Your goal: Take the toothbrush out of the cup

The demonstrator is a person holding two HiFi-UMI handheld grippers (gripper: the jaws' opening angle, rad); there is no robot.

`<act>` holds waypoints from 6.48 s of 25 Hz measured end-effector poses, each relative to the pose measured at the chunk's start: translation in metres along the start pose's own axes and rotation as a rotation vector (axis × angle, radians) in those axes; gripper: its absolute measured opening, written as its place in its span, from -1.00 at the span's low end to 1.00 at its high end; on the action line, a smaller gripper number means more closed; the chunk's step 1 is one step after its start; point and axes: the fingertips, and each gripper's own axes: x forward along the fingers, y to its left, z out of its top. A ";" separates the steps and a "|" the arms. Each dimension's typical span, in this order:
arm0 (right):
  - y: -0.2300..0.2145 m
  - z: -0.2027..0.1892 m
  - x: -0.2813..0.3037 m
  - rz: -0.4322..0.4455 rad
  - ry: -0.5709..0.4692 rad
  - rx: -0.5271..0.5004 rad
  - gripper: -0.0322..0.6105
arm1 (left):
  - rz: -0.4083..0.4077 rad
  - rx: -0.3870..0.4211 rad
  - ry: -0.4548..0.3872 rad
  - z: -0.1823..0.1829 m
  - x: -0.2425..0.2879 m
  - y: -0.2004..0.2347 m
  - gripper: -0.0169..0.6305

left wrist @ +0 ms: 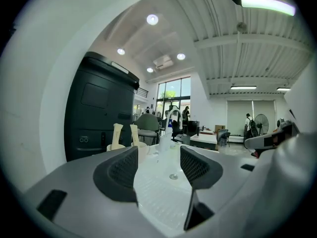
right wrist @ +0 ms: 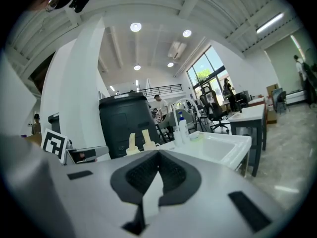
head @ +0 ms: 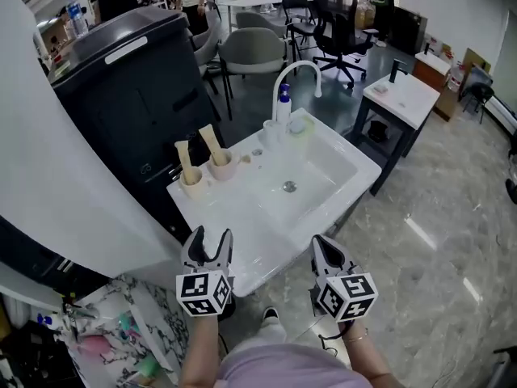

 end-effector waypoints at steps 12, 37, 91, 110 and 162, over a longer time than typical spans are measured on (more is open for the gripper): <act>0.021 0.037 0.108 0.106 -0.001 -0.055 -0.89 | 0.111 -0.024 -0.023 0.023 0.061 0.075 -0.15; 0.042 0.061 0.292 0.529 0.130 -0.126 -0.89 | 0.461 -0.002 0.036 0.033 0.148 0.161 -0.25; 0.049 0.051 0.289 0.632 0.174 -0.112 -0.89 | 0.568 0.067 -0.169 0.131 0.124 0.158 -0.89; 0.052 0.052 0.241 0.605 0.144 -0.092 -0.89 | 0.510 -0.096 0.013 0.037 0.052 0.089 -0.90; 0.018 0.049 0.262 0.498 0.156 -0.074 -0.89 | 0.440 -0.127 0.724 -0.170 0.136 0.080 -0.59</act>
